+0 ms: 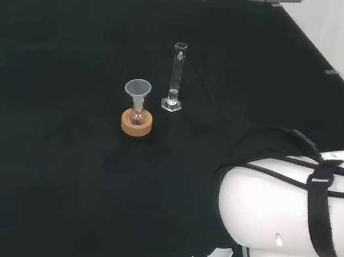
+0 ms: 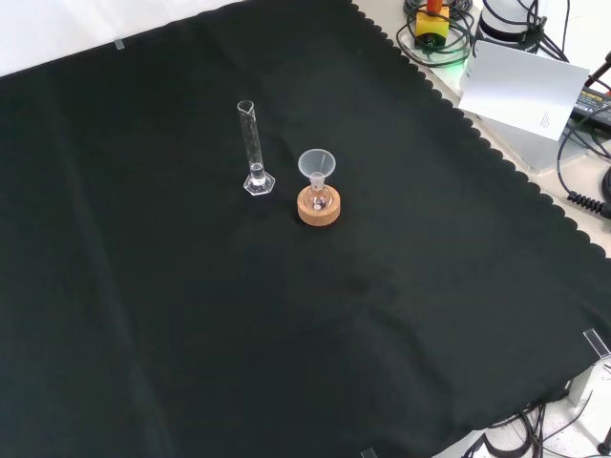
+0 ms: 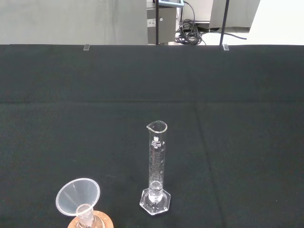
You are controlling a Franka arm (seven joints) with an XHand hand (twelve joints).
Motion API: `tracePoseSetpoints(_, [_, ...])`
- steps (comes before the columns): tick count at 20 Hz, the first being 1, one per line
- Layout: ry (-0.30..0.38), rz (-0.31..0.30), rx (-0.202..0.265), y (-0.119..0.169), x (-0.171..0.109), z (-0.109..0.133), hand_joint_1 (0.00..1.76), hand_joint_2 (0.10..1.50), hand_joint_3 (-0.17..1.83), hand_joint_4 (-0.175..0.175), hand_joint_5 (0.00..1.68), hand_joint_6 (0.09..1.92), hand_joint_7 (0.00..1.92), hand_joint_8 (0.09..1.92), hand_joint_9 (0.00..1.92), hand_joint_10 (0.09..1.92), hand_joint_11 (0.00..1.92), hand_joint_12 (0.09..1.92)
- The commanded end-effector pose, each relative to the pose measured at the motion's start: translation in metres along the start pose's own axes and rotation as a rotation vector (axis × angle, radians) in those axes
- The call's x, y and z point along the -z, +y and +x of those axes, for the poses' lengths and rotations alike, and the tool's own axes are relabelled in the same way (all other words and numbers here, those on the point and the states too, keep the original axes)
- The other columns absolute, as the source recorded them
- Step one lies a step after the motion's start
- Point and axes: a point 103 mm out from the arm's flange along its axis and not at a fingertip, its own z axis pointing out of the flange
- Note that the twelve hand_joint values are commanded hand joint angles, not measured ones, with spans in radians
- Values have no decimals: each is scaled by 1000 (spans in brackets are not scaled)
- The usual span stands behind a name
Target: Pick up the graduated cylinder.
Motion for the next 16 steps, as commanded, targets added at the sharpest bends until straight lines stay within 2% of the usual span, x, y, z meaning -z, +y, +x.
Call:
tracePoseSetpoints(1, [-8, -8, 0, 0, 0, 0, 13, 1129, 529, -25, 181, 232, 16, 524, 149, 669, 136, 1324])
tracePoseSetpoints(4, [-6, -5, 10, 0, 0, -1, 1, 1200, 400, -25, 232, 102, 6, 535, 142, 674, 98, 1385])
tracePoseSetpoints(10, [-35, 3, 69, 0, -5, 3, 0, 1214, 374, -25, 243, 87, 7, 538, 143, 675, 94, 1392])
tracePoseSetpoints(16, [-41, 29, 61, 5, -27, 6, 0, 1228, 342, -29, 267, 87, 38, 553, 183, 681, 108, 1390])
